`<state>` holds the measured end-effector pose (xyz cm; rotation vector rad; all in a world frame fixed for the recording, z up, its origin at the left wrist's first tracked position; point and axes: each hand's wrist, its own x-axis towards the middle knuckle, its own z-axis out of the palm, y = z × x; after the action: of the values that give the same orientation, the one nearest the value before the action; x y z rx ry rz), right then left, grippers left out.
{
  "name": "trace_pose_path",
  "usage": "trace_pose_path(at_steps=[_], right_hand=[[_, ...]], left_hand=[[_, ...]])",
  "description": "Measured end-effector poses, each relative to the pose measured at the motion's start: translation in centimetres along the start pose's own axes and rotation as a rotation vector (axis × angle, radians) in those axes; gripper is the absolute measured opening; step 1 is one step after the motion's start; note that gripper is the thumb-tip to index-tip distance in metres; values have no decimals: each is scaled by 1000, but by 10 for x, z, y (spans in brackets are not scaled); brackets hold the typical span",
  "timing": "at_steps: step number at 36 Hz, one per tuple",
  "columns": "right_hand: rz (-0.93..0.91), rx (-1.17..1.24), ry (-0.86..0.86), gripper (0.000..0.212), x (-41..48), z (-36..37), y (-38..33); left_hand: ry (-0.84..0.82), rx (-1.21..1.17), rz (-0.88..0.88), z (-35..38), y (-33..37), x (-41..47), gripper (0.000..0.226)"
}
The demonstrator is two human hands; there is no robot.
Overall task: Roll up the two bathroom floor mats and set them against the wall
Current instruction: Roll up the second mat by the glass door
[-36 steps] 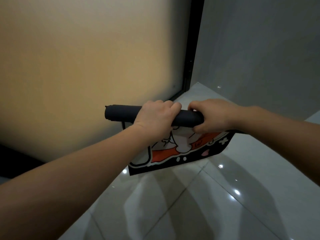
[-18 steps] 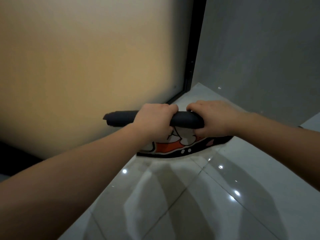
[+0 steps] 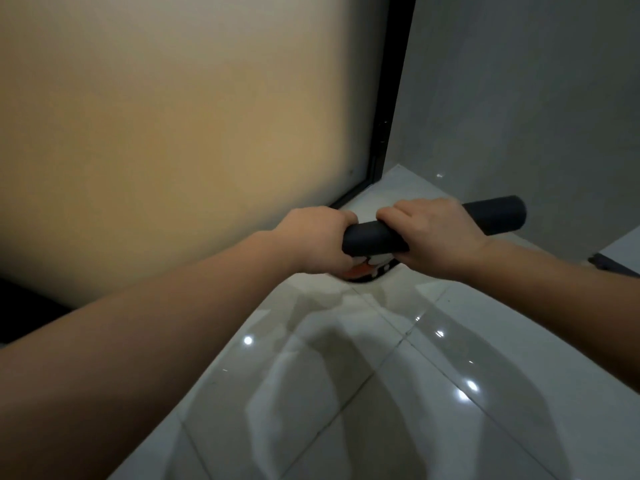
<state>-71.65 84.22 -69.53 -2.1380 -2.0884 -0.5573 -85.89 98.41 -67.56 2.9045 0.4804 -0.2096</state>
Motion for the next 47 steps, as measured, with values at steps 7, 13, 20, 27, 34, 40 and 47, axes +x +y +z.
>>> trace_pose_path(at_steps=[7,13,20,27,34,40,47], right_hand=[[236,395,-607,45,17,-19,2],[189,245,-457,34,14,-16,3],[-59,-21,-106,31,2,-1,4],[-52,-15,-143,41,2,1,1],[219,332,-610,46,18,-13,12],[166,152,-460,37,13,-9,11],[-91,-92,-101,31,1,5,10]], left_hand=[[337,286,131,23,-2,-6,32],[264,174,90,23,-4,0,44],[-110,-155,-58,6,-5,4,48],[-84,-100,-28,5,-6,3,31],[298,203,89,26,-13,-3,35],[235,147,59,26,-13,2,48],[-149,-252,-41,17,-12,0,51]])
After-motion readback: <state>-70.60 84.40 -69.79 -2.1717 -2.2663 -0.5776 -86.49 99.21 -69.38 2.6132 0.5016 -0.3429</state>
